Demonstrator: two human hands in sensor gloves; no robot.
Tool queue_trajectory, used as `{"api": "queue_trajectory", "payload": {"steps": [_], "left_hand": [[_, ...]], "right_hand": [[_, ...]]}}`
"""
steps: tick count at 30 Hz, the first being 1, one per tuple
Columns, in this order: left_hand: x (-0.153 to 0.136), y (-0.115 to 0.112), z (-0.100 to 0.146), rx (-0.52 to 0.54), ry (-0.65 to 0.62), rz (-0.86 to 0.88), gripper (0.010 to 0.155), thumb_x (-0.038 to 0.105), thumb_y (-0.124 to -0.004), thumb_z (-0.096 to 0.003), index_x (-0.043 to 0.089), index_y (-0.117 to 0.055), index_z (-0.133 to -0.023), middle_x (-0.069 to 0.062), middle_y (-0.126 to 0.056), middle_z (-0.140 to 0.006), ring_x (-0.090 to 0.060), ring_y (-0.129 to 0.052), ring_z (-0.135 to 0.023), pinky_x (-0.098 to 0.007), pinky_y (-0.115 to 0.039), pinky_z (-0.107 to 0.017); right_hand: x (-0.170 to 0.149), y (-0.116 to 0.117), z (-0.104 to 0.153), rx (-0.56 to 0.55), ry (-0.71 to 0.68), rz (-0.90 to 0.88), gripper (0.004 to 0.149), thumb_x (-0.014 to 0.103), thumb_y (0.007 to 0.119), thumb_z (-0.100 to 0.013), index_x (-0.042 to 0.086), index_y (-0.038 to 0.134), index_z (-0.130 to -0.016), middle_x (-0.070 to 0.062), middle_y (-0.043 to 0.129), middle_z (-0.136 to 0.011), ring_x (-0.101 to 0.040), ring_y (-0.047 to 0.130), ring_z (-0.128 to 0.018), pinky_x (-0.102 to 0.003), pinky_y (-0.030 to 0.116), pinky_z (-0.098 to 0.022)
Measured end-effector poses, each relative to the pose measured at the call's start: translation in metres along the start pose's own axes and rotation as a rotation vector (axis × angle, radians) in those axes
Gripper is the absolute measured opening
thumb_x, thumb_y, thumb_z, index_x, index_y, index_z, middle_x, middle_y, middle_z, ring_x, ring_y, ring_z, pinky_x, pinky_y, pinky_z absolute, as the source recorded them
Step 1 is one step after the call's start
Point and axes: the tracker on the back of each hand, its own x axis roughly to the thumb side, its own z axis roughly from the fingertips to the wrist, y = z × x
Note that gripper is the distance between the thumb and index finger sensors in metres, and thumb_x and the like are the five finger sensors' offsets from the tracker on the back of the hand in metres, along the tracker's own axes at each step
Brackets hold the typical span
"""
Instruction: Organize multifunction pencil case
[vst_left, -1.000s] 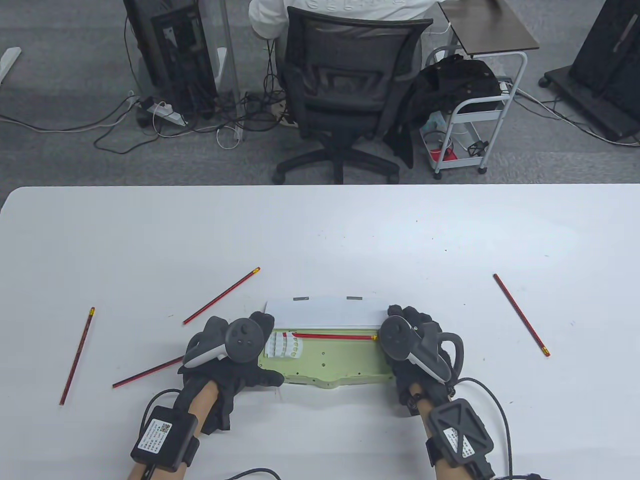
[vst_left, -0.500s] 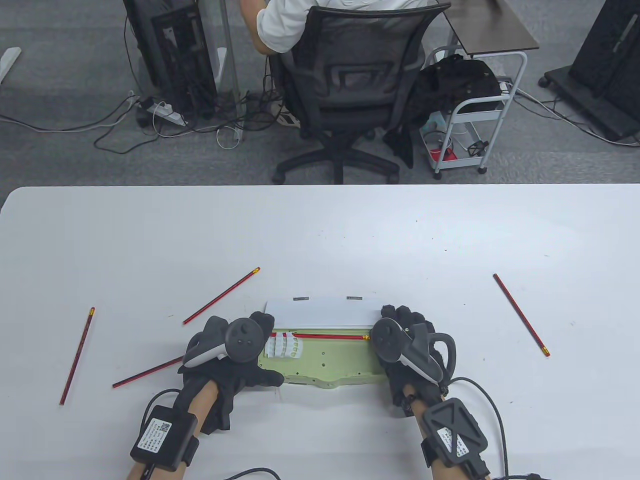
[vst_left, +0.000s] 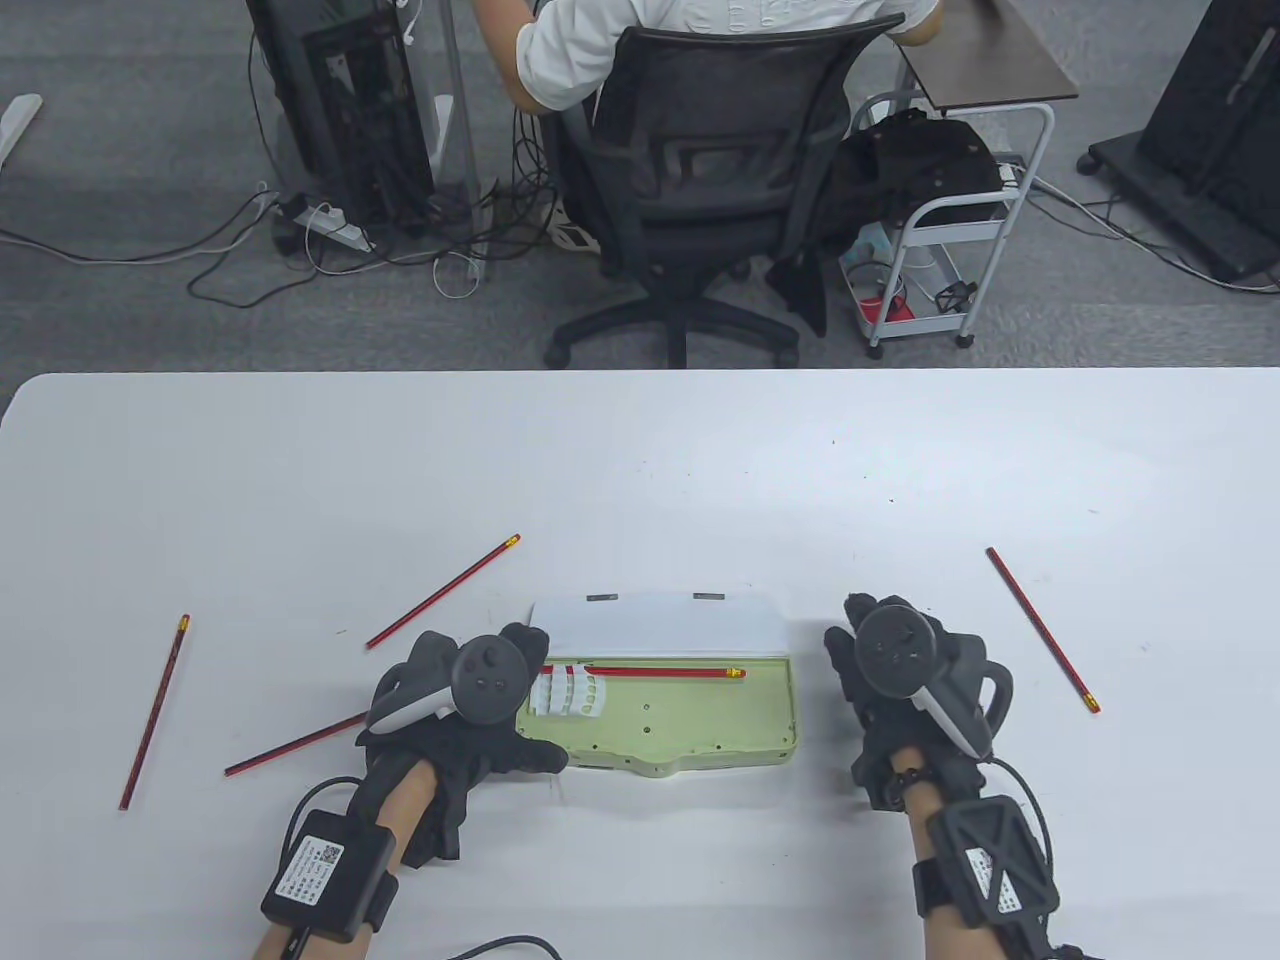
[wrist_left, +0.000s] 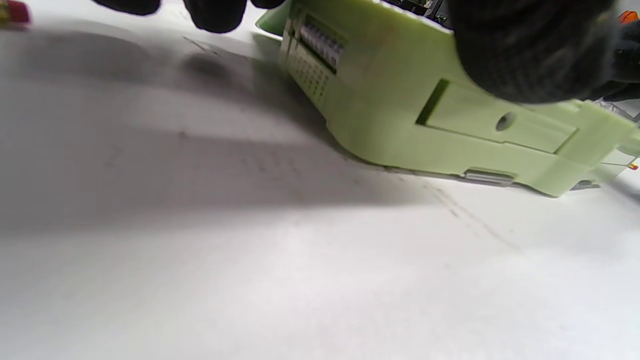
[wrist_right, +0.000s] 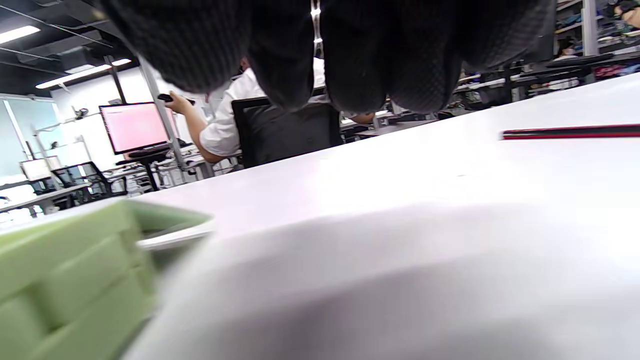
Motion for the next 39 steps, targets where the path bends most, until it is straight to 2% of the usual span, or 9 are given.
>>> {"api": "queue_trajectory", "payload": {"steps": [10,16,23,29,31,39], "left_hand": [[0.001,0.001,-0.001,-0.008,0.007,-0.011,0.115,0.064,-0.08,-0.0363,0.008,-0.018,-0.116,-0.026,-0.026,-0.124,-0.052,-0.047,-0.113,-0.077,-0.048,-0.071],[0.001,0.001,-0.001,-0.01,0.007,-0.008,0.115,0.064,-0.08,-0.0364,0.008,-0.018,-0.116,-0.026,-0.026,-0.124,-0.053,-0.047,-0.113,-0.077,-0.048,-0.071],[0.001,0.001,-0.001,-0.011,0.01,-0.011,0.115,0.064,-0.08,-0.0365,0.008,-0.018,-0.116,-0.026,-0.026,-0.124,-0.052,-0.047,-0.113,-0.077,-0.048,-0.071],[0.001,0.0,-0.001,-0.013,0.008,-0.005,0.115,0.064,-0.08,-0.0366,0.008,-0.018,-0.116,-0.026,-0.026,-0.124,-0.052,-0.047,-0.113,-0.077,-0.048,-0.071],[0.001,0.0,-0.001,-0.011,0.008,-0.007,0.115,0.064,-0.079,-0.0366,0.008,-0.018,-0.116,-0.026,-0.025,-0.124,-0.053,-0.047,-0.113,-0.077,-0.048,-0.071],[0.001,0.0,-0.001,-0.011,0.008,-0.005,0.115,0.064,-0.079,-0.0366,0.008,-0.018,-0.116,-0.026,-0.025,-0.124,-0.053,-0.047,-0.113,-0.077,-0.048,-0.071]], "right_hand": [[-0.088,-0.029,-0.022,0.041,0.253,0.202,0.055,0.037,0.079,-0.05,0.009,0.075,-0.098,-0.023,0.078,-0.097,-0.05,0.082,-0.086,-0.063,0.069,-0.066],[-0.121,-0.027,-0.034,0.094,0.394,0.297,0.053,0.032,0.081,-0.05,0.008,0.075,-0.097,-0.023,0.078,-0.095,-0.048,0.085,-0.083,-0.062,0.072,-0.065],[-0.134,-0.007,-0.043,0.187,0.485,0.471,0.052,0.031,0.082,-0.05,0.007,0.076,-0.096,-0.023,0.081,-0.093,-0.046,0.087,-0.08,-0.06,0.075,-0.063],[-0.139,0.004,-0.046,0.264,0.527,0.516,0.049,0.031,0.082,-0.051,0.007,0.078,-0.093,-0.02,0.084,-0.089,-0.043,0.089,-0.077,-0.059,0.076,-0.062],[-0.138,0.006,-0.046,0.207,0.523,0.518,0.048,0.029,0.082,-0.05,0.006,0.079,-0.091,-0.021,0.085,-0.087,-0.043,0.09,-0.075,-0.059,0.077,-0.061],[-0.125,0.013,-0.047,0.207,0.449,0.674,0.041,0.026,0.081,-0.049,0.004,0.084,-0.084,-0.019,0.091,-0.077,-0.039,0.096,-0.067,-0.057,0.082,-0.057]]}}
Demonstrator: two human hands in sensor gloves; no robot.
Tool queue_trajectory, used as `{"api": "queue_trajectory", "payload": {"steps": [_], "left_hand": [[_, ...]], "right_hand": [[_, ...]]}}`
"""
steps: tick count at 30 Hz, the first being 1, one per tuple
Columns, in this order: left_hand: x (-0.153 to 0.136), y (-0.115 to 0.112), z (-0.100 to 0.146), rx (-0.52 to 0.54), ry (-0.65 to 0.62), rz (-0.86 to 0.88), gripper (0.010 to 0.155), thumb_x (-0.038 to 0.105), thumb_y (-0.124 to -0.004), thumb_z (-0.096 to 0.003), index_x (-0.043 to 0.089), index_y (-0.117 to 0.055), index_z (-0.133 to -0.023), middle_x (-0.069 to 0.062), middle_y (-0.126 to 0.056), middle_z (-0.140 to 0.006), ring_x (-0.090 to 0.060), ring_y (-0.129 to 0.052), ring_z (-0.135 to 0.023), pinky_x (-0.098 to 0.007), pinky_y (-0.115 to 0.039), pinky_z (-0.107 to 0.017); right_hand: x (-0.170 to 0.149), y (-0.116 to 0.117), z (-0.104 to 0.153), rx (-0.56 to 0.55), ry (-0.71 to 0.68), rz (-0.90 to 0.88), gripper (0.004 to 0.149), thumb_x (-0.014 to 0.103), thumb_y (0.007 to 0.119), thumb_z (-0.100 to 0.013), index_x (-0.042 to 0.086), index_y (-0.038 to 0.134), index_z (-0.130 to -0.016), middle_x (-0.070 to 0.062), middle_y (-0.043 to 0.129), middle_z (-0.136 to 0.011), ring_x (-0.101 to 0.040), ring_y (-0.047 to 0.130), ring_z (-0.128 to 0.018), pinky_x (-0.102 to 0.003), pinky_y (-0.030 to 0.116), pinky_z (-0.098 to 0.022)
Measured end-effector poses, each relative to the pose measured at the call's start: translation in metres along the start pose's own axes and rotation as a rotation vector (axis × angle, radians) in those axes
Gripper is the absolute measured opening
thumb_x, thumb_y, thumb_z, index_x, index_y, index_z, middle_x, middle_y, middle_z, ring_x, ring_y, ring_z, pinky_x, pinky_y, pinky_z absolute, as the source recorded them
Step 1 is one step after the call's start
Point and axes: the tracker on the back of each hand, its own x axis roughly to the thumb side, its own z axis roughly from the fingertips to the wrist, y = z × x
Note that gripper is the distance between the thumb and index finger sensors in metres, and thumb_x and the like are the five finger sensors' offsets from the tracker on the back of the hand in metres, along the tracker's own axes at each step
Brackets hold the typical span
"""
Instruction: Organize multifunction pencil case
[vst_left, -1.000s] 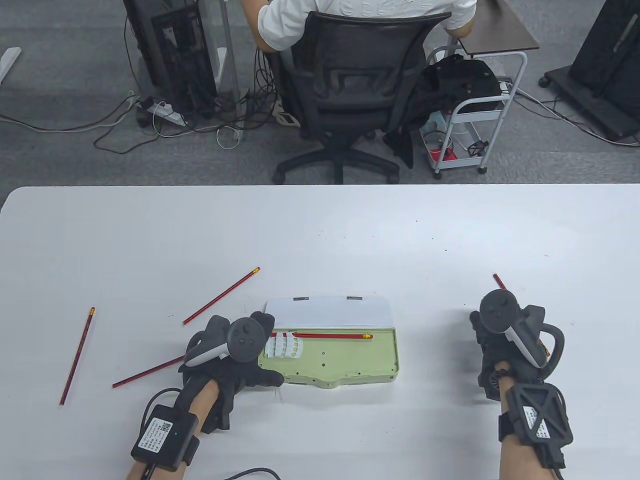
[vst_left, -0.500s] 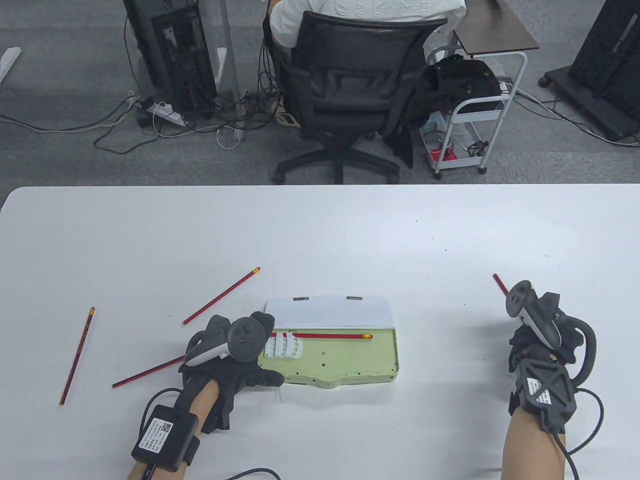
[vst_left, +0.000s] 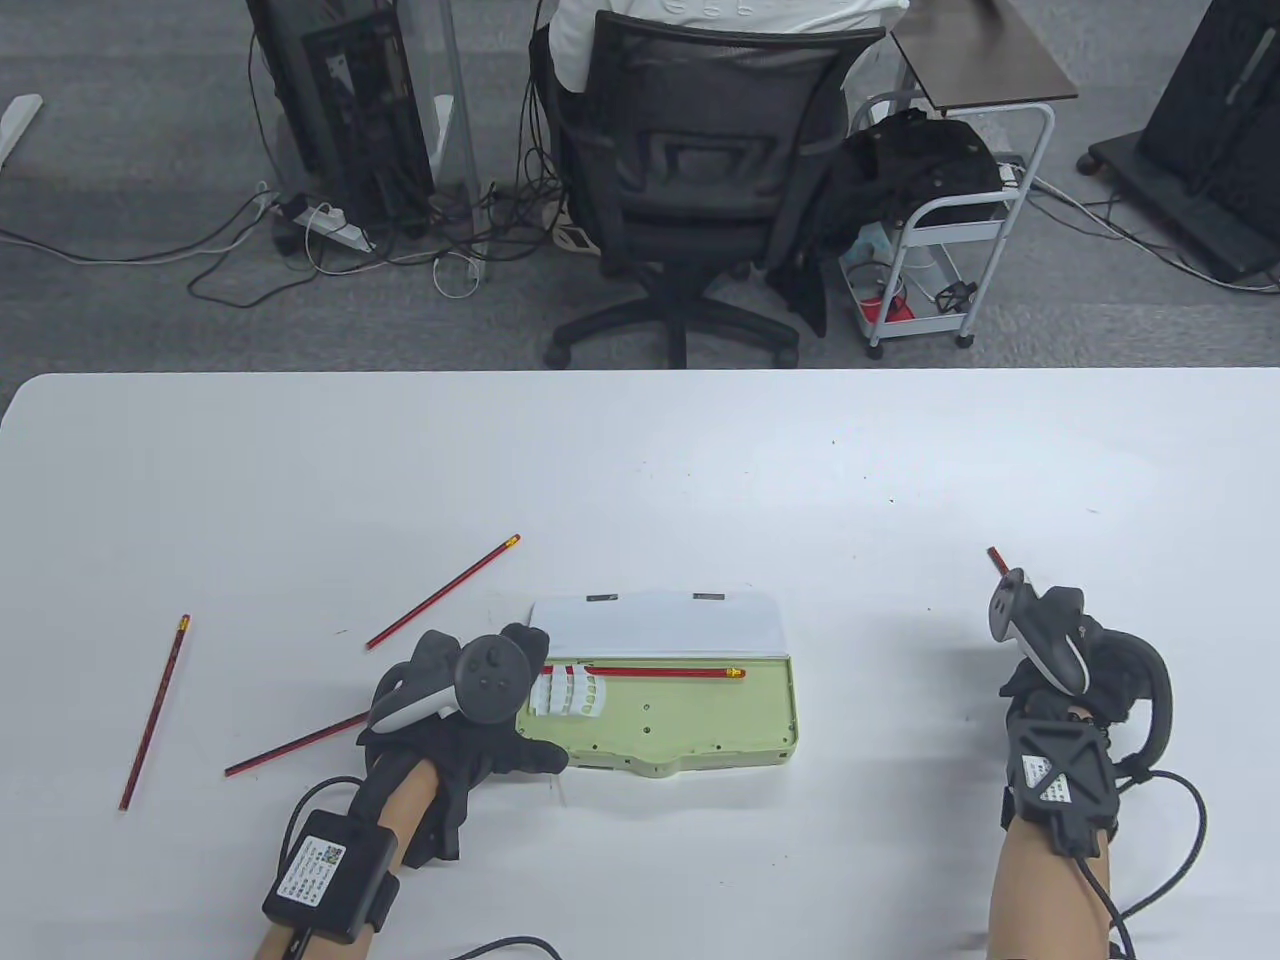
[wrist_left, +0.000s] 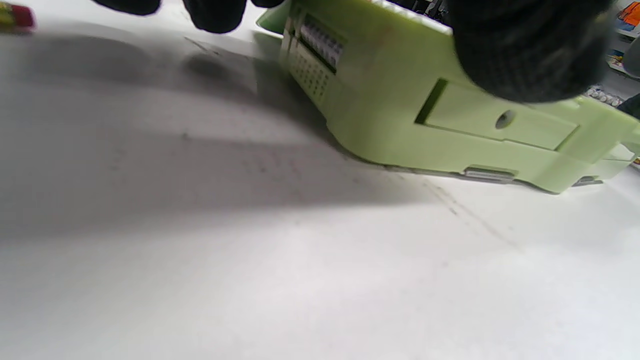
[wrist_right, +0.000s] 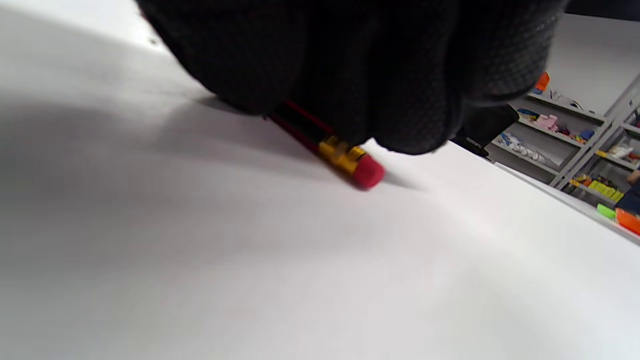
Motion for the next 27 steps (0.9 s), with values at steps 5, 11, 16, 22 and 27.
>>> {"api": "queue_trajectory", "payload": {"steps": [5,11,16,22,27], "left_hand": [[0.0,0.0,0.0,-0.002,0.0,0.002,0.115,0.064,-0.08,-0.0366,0.008,-0.017,-0.116,-0.026,-0.025,-0.124,-0.053,-0.047,-0.113,-0.077,-0.048,-0.071],[0.0,0.0,0.0,-0.003,0.0,0.0,0.115,0.064,-0.079,-0.0366,0.008,-0.017,-0.116,-0.027,-0.025,-0.124,-0.053,-0.047,-0.113,-0.077,-0.048,-0.071],[0.0,0.0,0.0,-0.002,-0.003,0.002,0.115,0.064,-0.079,-0.0367,0.008,-0.017,-0.116,-0.026,-0.025,-0.124,-0.052,-0.047,-0.113,-0.077,-0.048,-0.071],[0.0,0.0,0.0,-0.001,-0.005,0.003,0.115,0.064,-0.08,-0.0366,0.008,-0.017,-0.116,-0.027,-0.025,-0.124,-0.053,-0.047,-0.113,-0.077,-0.048,-0.071],[0.0,0.0,0.0,-0.003,-0.003,-0.003,0.115,0.064,-0.079,-0.0367,0.008,-0.017,-0.116,-0.027,-0.025,-0.124,-0.053,-0.047,-0.113,-0.077,-0.048,-0.071]], "right_hand": [[-0.001,-0.004,0.003,0.04,-0.021,0.014,0.043,0.028,0.079,-0.05,0.003,0.083,-0.086,-0.019,0.09,-0.078,-0.039,0.095,-0.068,-0.057,0.081,-0.058],[0.001,-0.006,0.005,0.061,-0.041,0.038,0.044,0.028,0.076,-0.052,0.004,0.079,-0.088,-0.019,0.087,-0.081,-0.042,0.091,-0.072,-0.06,0.077,-0.061],[0.007,-0.023,0.011,0.046,-0.069,-0.04,0.042,0.027,0.07,-0.054,0.011,0.069,-0.092,-0.022,0.083,-0.087,-0.045,0.089,-0.076,-0.062,0.076,-0.062],[0.017,-0.064,0.035,-0.06,-0.155,-0.217,0.042,0.024,0.067,-0.054,0.015,0.064,-0.095,-0.022,0.078,-0.089,-0.046,0.084,-0.078,-0.064,0.071,-0.064],[0.034,-0.097,0.065,-0.143,-0.256,-0.328,0.043,0.022,0.066,-0.054,0.015,0.063,-0.096,-0.022,0.075,-0.09,-0.047,0.081,-0.079,-0.066,0.068,-0.065]]}}
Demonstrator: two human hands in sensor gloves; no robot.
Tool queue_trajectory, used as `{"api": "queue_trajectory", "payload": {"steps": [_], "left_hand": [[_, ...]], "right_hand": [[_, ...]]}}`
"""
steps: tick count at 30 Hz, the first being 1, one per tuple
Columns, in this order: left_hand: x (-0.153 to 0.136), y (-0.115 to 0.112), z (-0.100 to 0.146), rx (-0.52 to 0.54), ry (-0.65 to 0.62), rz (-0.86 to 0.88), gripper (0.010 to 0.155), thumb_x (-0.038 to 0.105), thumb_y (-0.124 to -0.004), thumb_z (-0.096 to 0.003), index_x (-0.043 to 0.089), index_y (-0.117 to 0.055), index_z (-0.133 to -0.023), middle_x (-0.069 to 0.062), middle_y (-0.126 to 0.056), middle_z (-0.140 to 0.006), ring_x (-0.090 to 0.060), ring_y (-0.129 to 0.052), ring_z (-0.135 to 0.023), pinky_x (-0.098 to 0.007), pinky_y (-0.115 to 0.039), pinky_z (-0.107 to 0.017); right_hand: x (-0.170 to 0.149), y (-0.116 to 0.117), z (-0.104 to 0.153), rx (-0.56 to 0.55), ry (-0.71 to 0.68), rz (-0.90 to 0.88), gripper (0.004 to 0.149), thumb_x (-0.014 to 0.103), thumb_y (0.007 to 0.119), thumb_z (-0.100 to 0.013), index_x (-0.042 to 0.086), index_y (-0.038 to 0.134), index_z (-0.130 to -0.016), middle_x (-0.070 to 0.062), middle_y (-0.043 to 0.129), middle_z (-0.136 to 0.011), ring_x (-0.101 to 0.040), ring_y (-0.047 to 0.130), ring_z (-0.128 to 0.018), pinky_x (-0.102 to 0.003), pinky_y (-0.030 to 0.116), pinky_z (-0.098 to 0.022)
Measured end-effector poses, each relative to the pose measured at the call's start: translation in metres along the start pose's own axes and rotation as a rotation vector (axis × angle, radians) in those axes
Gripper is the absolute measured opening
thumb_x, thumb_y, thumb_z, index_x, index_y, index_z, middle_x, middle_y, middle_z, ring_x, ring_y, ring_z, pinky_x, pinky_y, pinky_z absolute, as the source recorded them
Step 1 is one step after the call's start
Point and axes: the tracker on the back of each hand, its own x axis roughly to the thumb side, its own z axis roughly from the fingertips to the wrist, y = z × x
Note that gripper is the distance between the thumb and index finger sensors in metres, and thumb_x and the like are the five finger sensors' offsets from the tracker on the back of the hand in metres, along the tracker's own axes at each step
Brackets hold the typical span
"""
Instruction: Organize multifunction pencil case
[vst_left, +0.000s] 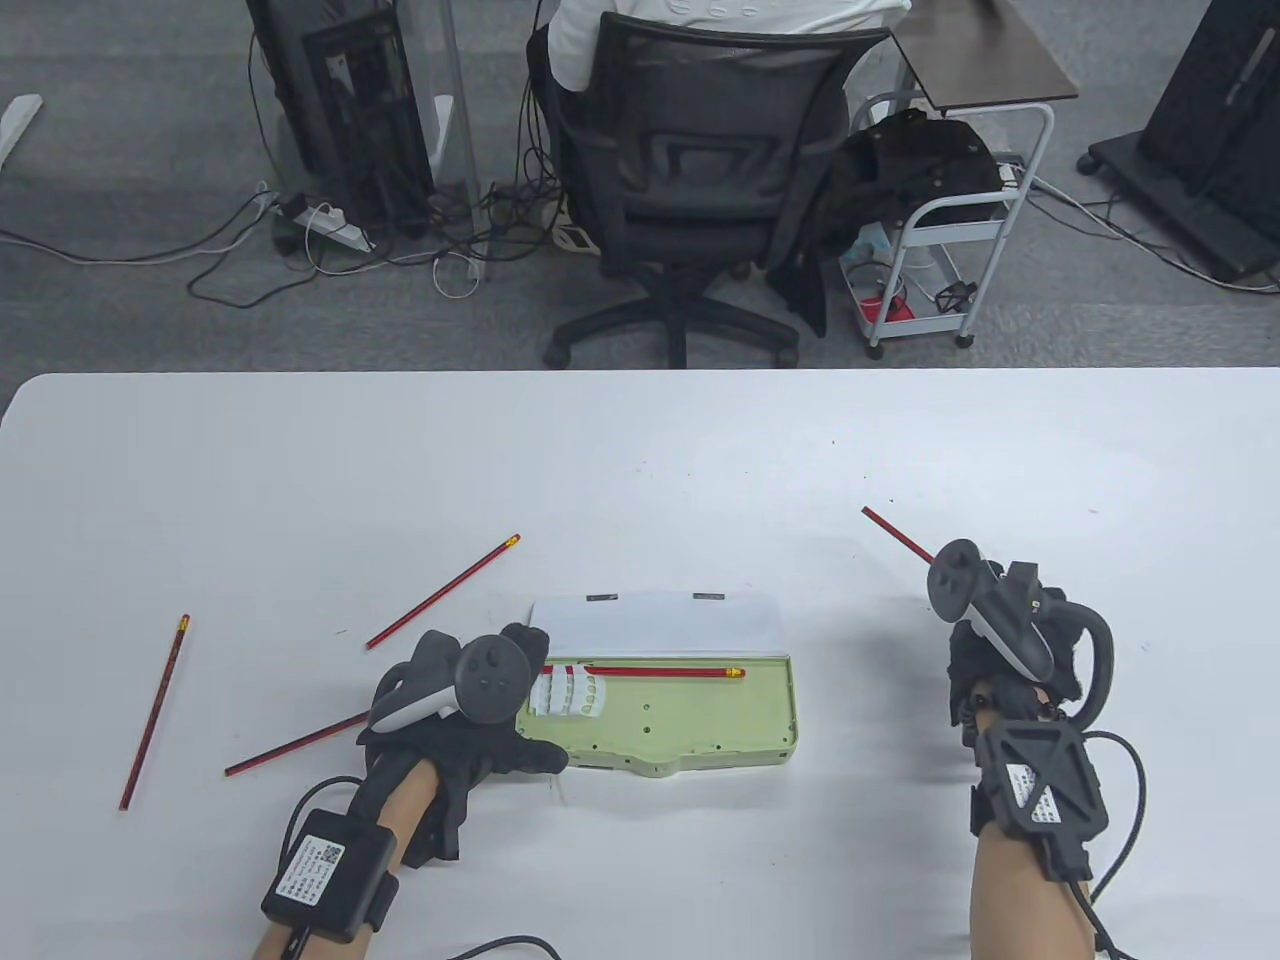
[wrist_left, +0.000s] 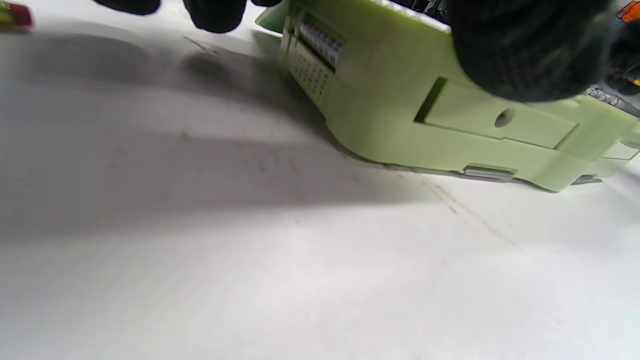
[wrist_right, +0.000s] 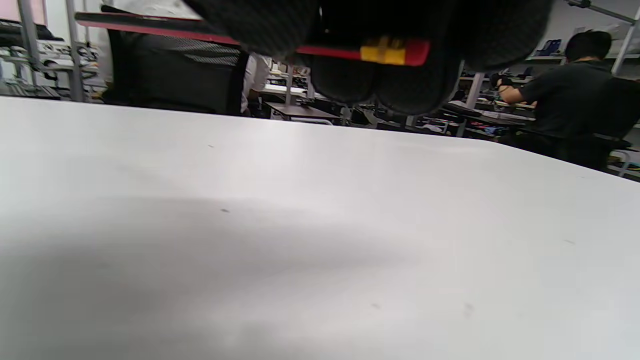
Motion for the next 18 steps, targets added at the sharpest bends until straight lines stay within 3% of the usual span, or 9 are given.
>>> {"api": "queue_trajectory", "payload": {"steps": [8,18], "left_hand": [[0.0,0.0,0.0,0.004,-0.002,0.003,0.115,0.064,-0.079,-0.0368,0.008,-0.017,-0.116,-0.027,-0.025,-0.124,-0.053,-0.047,-0.113,-0.077,-0.048,-0.071],[-0.001,-0.001,0.0,0.01,-0.008,0.011,0.115,0.064,-0.079,-0.0367,0.008,-0.017,-0.116,-0.027,-0.025,-0.124,-0.052,-0.048,-0.113,-0.077,-0.048,-0.071]], "right_hand": [[0.04,-0.019,0.033,-0.114,-0.144,-0.061,0.043,0.021,0.066,-0.052,0.017,0.064,-0.095,-0.022,0.074,-0.091,-0.046,0.08,-0.08,-0.066,0.067,-0.066],[0.073,0.007,0.061,-0.117,-0.337,-0.104,0.043,0.021,0.068,-0.051,0.019,0.067,-0.094,-0.021,0.075,-0.09,-0.045,0.081,-0.079,-0.066,0.068,-0.066]]}}
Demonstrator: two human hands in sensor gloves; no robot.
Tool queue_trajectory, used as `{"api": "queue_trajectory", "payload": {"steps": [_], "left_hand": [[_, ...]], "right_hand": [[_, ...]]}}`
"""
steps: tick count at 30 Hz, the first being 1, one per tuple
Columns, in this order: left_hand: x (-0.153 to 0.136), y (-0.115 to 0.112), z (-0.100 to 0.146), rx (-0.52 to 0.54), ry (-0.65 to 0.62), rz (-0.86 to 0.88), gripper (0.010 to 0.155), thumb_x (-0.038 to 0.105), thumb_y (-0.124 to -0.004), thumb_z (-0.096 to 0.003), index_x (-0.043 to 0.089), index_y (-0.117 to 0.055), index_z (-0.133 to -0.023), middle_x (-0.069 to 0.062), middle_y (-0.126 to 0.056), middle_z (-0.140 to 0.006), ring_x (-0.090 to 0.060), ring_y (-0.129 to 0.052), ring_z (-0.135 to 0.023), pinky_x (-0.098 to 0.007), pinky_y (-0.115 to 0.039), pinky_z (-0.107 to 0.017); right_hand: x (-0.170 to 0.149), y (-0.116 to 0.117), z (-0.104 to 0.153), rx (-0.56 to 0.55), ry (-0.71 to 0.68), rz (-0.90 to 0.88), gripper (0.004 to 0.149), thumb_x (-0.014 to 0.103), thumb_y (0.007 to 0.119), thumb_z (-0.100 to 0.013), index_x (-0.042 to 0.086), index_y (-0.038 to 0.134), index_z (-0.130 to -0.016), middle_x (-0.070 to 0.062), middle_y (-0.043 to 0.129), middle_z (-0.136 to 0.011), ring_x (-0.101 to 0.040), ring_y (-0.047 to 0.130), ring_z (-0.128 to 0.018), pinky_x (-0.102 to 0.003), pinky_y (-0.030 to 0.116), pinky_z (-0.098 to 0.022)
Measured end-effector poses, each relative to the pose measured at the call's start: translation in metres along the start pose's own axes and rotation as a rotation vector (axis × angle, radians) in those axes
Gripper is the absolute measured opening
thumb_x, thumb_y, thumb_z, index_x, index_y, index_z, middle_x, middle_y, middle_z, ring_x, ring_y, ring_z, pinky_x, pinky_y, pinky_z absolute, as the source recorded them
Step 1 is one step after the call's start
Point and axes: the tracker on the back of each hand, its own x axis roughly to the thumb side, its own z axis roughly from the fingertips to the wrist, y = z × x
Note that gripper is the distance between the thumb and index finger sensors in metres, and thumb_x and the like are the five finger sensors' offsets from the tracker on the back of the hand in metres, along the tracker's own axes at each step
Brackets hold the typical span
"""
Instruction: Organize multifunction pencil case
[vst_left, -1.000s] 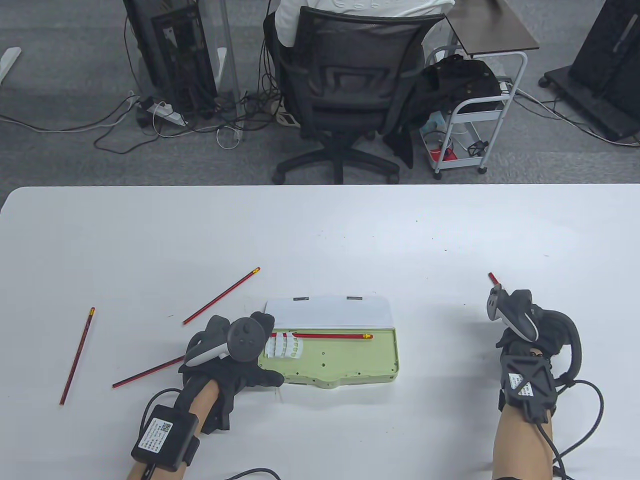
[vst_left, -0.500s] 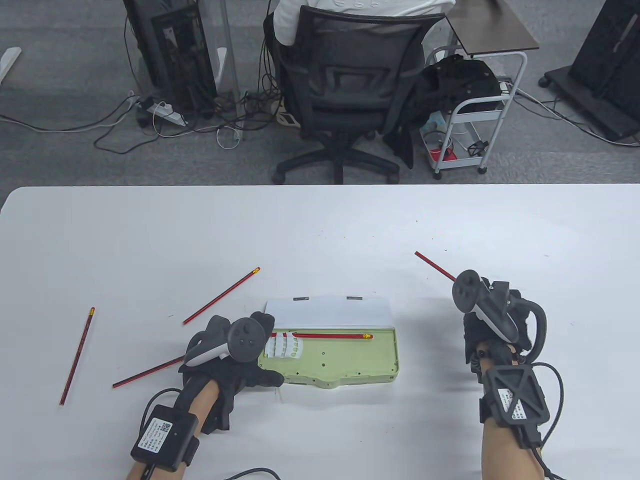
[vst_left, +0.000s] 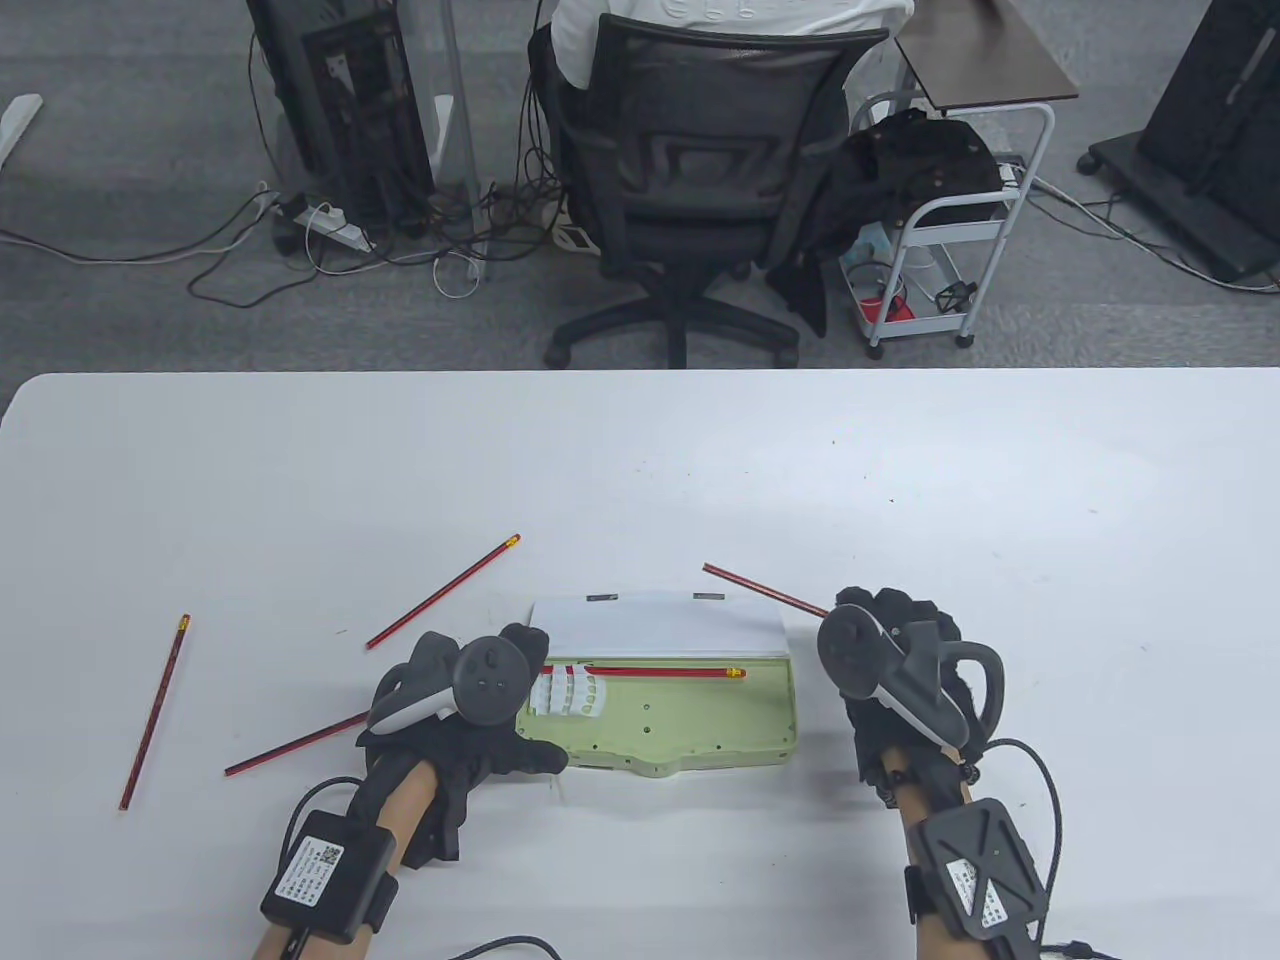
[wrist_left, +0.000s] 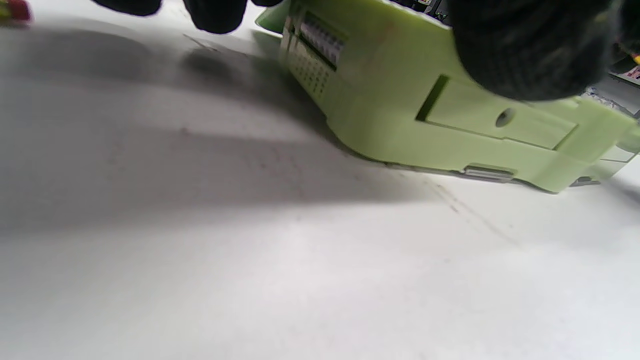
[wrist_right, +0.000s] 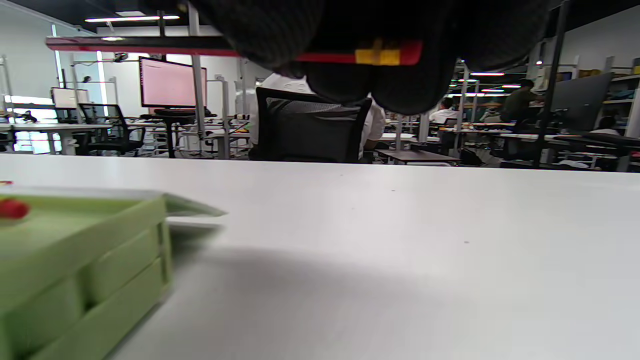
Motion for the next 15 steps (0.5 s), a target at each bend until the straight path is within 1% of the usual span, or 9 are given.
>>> {"api": "queue_trajectory", "payload": {"steps": [1,7,11,15], "left_hand": [[0.0,0.0,0.0,0.001,-0.001,0.001,0.115,0.064,-0.079,-0.0365,0.008,-0.017,-0.116,-0.027,-0.025,-0.124,-0.053,-0.048,-0.113,-0.077,-0.048,-0.071],[0.0,0.0,0.0,0.002,0.0,0.002,0.115,0.064,-0.079,-0.0366,0.008,-0.017,-0.116,-0.026,-0.025,-0.124,-0.052,-0.048,-0.113,-0.077,-0.048,-0.071],[0.0,0.0,0.0,0.002,-0.002,0.006,0.115,0.064,-0.079,-0.0365,0.008,-0.017,-0.116,-0.027,-0.025,-0.124,-0.052,-0.048,-0.113,-0.077,-0.048,-0.071],[-0.001,-0.001,0.001,0.005,-0.003,0.006,0.115,0.064,-0.079,-0.0367,0.008,-0.017,-0.116,-0.027,-0.025,-0.124,-0.053,-0.048,-0.113,-0.077,-0.049,-0.071]], "right_hand": [[0.003,0.002,0.001,0.015,-0.021,0.01,0.043,0.021,0.068,-0.051,0.019,0.067,-0.094,-0.02,0.075,-0.09,-0.045,0.082,-0.079,-0.066,0.068,-0.066],[0.028,0.011,0.006,0.022,-0.141,0.038,0.043,0.021,0.069,-0.05,0.019,0.068,-0.094,-0.02,0.075,-0.091,-0.045,0.081,-0.08,-0.066,0.067,-0.066],[0.043,0.015,0.008,0.016,-0.202,0.079,0.043,0.022,0.069,-0.05,0.019,0.069,-0.093,-0.02,0.075,-0.09,-0.045,0.081,-0.08,-0.066,0.067,-0.066],[0.052,0.016,0.011,-0.015,-0.241,0.12,0.043,0.022,0.07,-0.05,0.02,0.069,-0.093,-0.019,0.075,-0.09,-0.044,0.082,-0.079,-0.065,0.069,-0.065]]}}
